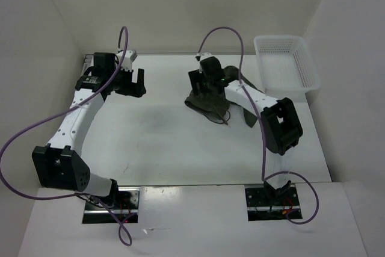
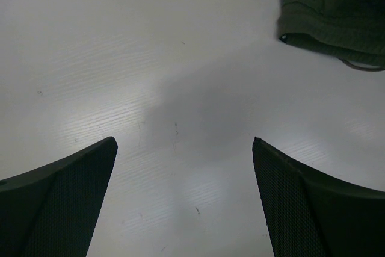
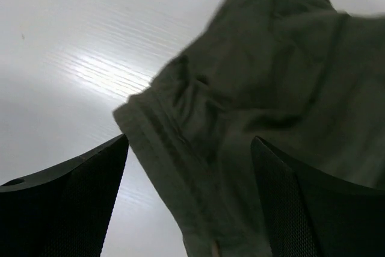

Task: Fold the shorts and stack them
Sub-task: Move the shorts to the center of the board

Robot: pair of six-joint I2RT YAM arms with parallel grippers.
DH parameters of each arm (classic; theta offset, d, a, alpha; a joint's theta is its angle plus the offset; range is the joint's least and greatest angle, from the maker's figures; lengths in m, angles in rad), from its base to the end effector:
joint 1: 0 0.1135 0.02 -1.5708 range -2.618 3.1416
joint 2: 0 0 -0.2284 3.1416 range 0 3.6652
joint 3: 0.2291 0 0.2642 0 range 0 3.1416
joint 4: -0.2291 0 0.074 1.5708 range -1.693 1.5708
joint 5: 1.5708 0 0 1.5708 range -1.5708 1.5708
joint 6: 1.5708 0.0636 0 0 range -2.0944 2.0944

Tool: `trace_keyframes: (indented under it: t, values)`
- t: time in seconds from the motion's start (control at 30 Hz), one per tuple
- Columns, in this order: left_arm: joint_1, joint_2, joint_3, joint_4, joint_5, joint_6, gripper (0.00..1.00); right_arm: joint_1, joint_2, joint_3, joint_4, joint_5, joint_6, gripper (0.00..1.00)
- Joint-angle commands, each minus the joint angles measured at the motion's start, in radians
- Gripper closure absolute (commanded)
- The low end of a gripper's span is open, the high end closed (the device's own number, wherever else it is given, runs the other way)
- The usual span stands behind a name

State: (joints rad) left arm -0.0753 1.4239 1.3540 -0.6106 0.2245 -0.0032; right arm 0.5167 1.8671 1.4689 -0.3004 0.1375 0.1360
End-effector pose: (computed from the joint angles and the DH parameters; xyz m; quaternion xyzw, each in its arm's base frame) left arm 0.3511 -0.0407 0.2958 0.0805 0.8945 -0.1178 0.4236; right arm 0.3973 0.2157 0.1994 -0.1426 0.8934 0.0761 0.4191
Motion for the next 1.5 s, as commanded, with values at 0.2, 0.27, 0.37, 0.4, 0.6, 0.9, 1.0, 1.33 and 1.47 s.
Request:
trace_keyframes:
  t: [0.2, 0.27, 0.37, 0.4, 0.6, 0.9, 1.0, 1.33, 1.47]
  values:
    - [-0.004, -0.071, -0.041, 0.031, -0.099, 0.003, 0.0, 0.131, 0.165, 0.137, 0.175, 0.024, -0.18, 0.13]
    - [-0.004, -0.08, -0.068, 0.04, -0.109, 0.003, 0.0, 0.131, 0.213, 0.137, 0.175, 0.024, -0.171, 0.13]
    - [-0.004, -0.08, -0.055, 0.04, -0.123, 0.003, 0.0, 0.131, 0.274, 0.137, 0.205, 0.089, -0.159, 0.13]
    - [-0.004, -0.089, -0.055, 0.04, -0.132, 0.003, 0.0, 0.131, 0.286, 0.137, 0.205, 0.121, -0.148, 0.13]
    - [-0.004, -0.108, -0.042, 0.04, -0.143, 0.003, 0.0, 0.131, 0.296, 0.1, 0.196, 0.1, -0.113, 0.24]
    - [-0.004, -0.118, -0.042, 0.04, -0.186, 0.003, 0.0, 0.14, 0.317, 0.045, 0.196, -0.021, -0.216, 0.95]
    - [-0.004, -0.128, -0.042, 0.066, -0.215, 0.003, 0.0, 0.195, 0.282, 0.111, 0.156, -0.146, -0.349, 1.0]
    - [0.077, -0.128, 0.02, 0.103, -0.298, 0.003, 0.0, 0.414, -0.06, -0.083, -0.265, -0.57, -0.905, 0.99]
    - [0.077, -0.083, 0.02, 0.068, -0.135, 0.003, 0.0, 0.337, -0.274, -0.313, -0.466, -0.498, -1.145, 0.99]
